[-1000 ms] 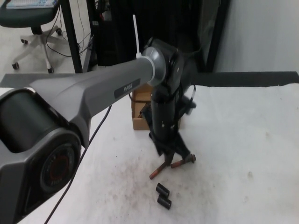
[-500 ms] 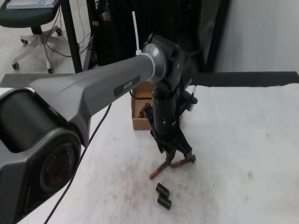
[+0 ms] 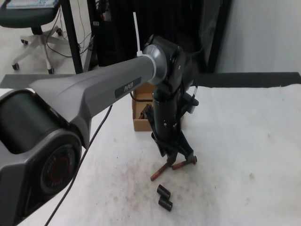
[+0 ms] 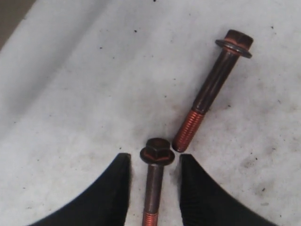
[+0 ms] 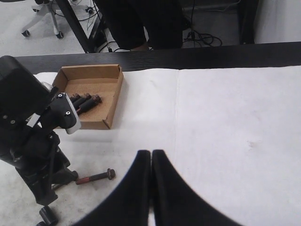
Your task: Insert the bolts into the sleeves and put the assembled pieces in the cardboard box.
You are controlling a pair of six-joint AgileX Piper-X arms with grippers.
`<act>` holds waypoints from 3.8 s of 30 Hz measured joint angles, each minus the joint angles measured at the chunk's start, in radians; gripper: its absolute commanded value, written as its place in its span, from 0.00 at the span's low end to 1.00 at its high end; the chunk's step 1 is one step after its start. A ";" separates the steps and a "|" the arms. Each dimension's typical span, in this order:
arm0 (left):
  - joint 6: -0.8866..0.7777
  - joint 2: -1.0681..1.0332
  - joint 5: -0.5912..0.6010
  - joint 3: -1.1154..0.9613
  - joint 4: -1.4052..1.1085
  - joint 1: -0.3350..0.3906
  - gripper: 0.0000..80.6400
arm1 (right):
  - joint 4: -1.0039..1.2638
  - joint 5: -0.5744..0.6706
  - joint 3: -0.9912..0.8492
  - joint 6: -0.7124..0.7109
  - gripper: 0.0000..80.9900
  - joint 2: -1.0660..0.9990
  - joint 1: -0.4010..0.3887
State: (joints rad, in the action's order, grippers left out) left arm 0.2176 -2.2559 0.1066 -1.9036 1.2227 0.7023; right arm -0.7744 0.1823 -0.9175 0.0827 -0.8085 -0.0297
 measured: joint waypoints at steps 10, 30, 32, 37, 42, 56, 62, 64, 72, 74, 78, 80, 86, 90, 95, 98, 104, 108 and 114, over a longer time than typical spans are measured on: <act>0.000 0.000 0.015 0.004 0.019 0.000 0.39 | 0.000 0.000 0.000 0.000 0.01 0.000 0.000; -0.016 0.000 0.021 0.084 -0.025 0.000 0.39 | 0.000 0.000 0.000 0.000 0.01 0.000 0.000; -0.019 0.000 0.021 0.084 -0.026 0.000 0.35 | 0.000 0.000 0.000 0.000 0.01 0.000 0.000; -0.022 0.000 0.021 0.084 -0.031 0.000 0.10 | 0.000 0.000 0.000 0.000 0.01 0.000 0.000; -0.007 0.000 0.023 0.084 -0.031 -0.002 0.00 | 0.000 0.000 0.000 -0.008 0.01 0.000 0.000; -0.181 0.102 -0.210 0.084 -0.060 -0.042 0.00 | 0.000 0.000 0.000 -0.030 0.01 -0.046 0.000; -0.305 0.320 -0.225 0.082 -0.155 -0.136 0.00 | 0.021 0.023 0.000 -0.030 0.01 -0.106 -0.011; -0.298 0.398 -0.222 0.082 -0.180 -0.166 0.00 | 0.049 0.059 0.000 -0.030 0.01 -0.115 -0.019; -0.163 0.721 0.130 0.095 -0.174 -0.289 0.00 | 0.157 0.234 0.000 -0.030 0.01 -0.206 -0.191; -0.156 0.822 0.263 0.144 -0.183 -0.312 0.00 | 0.167 0.236 0.000 -0.030 0.01 -0.240 -0.251; -0.122 1.043 0.354 0.337 -0.233 -0.339 0.00 | 0.182 0.233 0.000 -0.055 0.01 -0.316 -0.378; -0.120 1.161 0.368 0.481 -0.289 -0.352 0.00 | 0.188 0.199 0.000 -0.083 0.01 -0.365 -0.468; -0.186 1.485 0.374 0.872 -0.462 -0.381 0.00 | 0.235 0.152 0.000 -0.096 0.01 -0.406 -0.560; -0.376 1.692 0.384 1.308 -0.781 -0.383 0.00 | 0.269 0.138 0.000 -0.098 0.00 -0.418 -0.589; -0.491 1.890 0.405 1.587 -1.158 -0.384 0.00 | 0.281 0.131 0.000 -0.137 0.05 -0.437 -0.598; -0.500 1.907 0.408 1.619 -1.232 -0.384 0.00 | 0.283 0.131 -0.003 -0.180 0.20 -0.463 -0.598; -0.502 1.911 0.407 1.633 -1.277 -0.384 0.00 | 0.286 0.113 -0.020 -0.216 0.41 -0.548 -0.599; -0.502 1.911 0.406 1.633 -1.288 -0.384 0.00 | 0.263 0.090 -0.022 -0.217 0.36 -0.616 -0.612; -0.502 1.911 0.406 1.634 -1.290 -0.384 0.00 | 0.264 0.072 -0.025 -0.245 0.34 -0.708 -0.673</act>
State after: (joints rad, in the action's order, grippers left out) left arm -0.2843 -0.3450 0.5122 -0.2693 -0.0672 0.3181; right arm -0.5105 0.2545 -0.9420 -0.1628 -1.5166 -0.7027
